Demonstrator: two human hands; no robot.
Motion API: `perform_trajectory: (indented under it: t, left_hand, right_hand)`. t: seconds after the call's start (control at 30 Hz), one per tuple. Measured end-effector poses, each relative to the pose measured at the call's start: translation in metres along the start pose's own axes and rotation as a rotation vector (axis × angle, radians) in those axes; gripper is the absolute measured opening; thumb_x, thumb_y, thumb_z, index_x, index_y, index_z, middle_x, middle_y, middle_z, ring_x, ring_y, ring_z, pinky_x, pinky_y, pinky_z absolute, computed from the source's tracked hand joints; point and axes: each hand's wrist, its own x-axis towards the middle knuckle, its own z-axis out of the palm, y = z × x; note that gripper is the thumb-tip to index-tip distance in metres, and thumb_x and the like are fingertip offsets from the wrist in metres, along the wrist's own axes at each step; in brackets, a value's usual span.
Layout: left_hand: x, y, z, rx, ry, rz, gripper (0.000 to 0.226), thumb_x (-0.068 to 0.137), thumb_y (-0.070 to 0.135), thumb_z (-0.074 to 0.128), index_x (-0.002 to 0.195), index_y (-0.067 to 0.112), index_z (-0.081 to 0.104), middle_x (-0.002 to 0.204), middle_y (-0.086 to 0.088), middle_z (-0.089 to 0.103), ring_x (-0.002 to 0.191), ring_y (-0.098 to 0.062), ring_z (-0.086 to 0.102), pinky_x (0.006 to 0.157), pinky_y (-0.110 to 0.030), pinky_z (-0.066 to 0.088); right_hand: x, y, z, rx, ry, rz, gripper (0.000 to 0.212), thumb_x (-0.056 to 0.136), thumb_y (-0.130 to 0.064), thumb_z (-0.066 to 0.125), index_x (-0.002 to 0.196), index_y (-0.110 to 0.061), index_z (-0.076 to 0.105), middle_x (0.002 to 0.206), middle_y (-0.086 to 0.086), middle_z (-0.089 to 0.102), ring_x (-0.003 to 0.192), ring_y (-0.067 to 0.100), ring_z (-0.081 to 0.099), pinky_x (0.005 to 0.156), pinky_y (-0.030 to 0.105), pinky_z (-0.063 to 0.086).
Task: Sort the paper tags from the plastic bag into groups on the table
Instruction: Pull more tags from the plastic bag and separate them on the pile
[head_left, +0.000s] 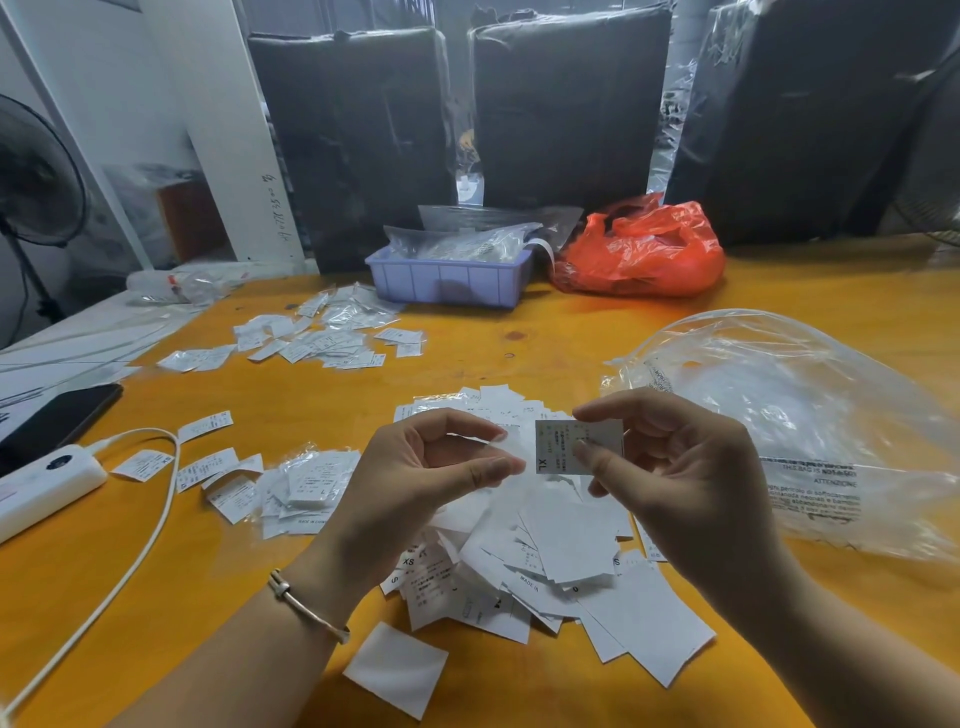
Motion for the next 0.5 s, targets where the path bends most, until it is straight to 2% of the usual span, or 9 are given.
perform_trajectory:
  t: [0.5]
  left_hand:
    - [0.0000, -0.0003, -0.0006, -0.004, -0.023, -0.005, 0.036, 0.059, 0.035, 0.087, 0.091, 0.022, 0.077, 0.091, -0.006, 0.078, 0.085, -0.020, 0.075, 0.074, -0.022, 0.057]
  right_hand:
    - [-0.0014, -0.0004, 0.0022, -0.055, -0.037, -0.036, 0.027, 0.077, -0.004, 0.076, 0.088, -0.028, 0.071, 0.081, -0.009, 0.072, 0.062, 0.015, 0.066, 0.051, 0.030, 0.057]
